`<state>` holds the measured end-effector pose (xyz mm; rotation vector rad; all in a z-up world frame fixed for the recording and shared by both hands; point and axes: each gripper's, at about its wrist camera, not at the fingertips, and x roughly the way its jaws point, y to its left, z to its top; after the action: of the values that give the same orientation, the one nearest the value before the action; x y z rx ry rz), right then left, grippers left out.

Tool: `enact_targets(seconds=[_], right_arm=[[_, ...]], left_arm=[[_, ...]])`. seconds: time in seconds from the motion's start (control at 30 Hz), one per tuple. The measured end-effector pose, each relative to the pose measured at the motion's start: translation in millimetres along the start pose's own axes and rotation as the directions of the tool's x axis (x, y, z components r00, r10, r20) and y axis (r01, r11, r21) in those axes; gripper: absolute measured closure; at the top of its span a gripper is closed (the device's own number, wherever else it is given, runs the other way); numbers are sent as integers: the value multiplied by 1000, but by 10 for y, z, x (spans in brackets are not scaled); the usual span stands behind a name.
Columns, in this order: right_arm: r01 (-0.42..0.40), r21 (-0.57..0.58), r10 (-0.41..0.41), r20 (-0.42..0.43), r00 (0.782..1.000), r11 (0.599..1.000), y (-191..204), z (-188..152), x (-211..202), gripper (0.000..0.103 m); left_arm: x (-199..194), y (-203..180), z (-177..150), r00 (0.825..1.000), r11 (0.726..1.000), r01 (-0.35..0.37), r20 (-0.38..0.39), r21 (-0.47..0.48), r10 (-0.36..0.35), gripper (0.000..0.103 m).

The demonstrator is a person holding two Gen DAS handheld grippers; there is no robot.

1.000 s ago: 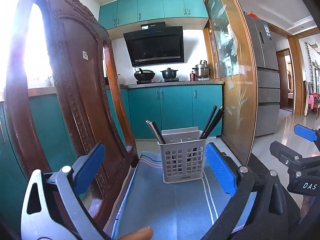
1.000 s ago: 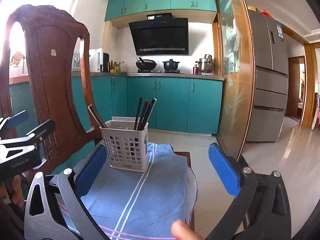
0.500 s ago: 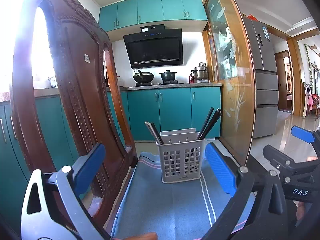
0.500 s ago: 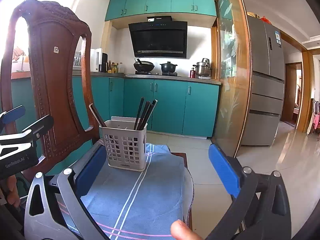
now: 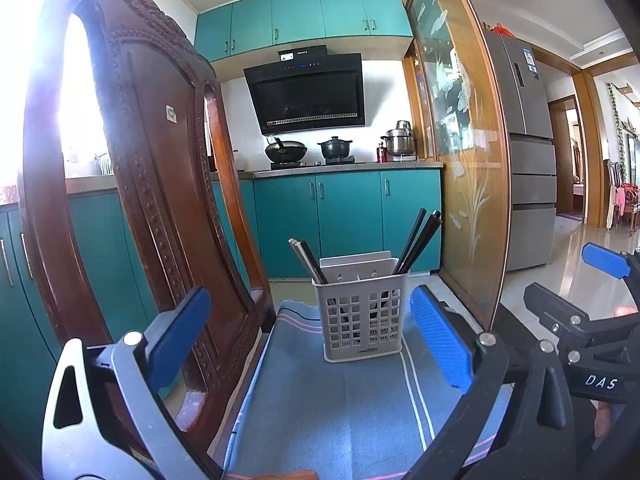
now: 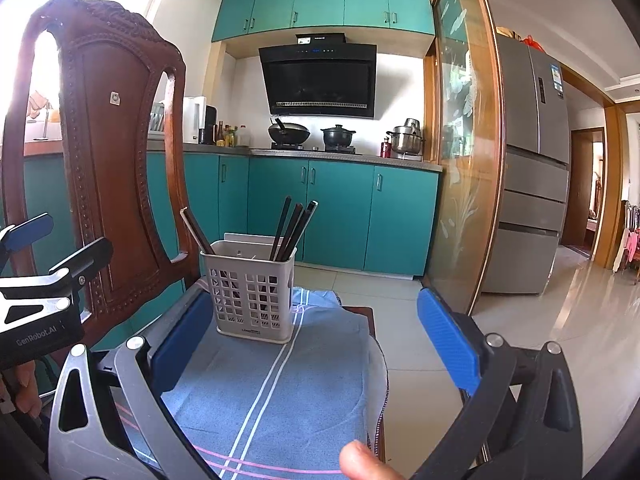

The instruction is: Organize utensils

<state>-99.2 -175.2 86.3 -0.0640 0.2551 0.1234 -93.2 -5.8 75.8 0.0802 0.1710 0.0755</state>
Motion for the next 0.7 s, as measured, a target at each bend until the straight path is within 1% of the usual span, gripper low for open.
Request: enact_targets(seconds=[0.7], right_arm=[[6,11,-6,3,1000,1000,-30,-17,-20,3]], left_arm=[[-16,-4,-22,1000,1000,0,-3,-3,0,3]])
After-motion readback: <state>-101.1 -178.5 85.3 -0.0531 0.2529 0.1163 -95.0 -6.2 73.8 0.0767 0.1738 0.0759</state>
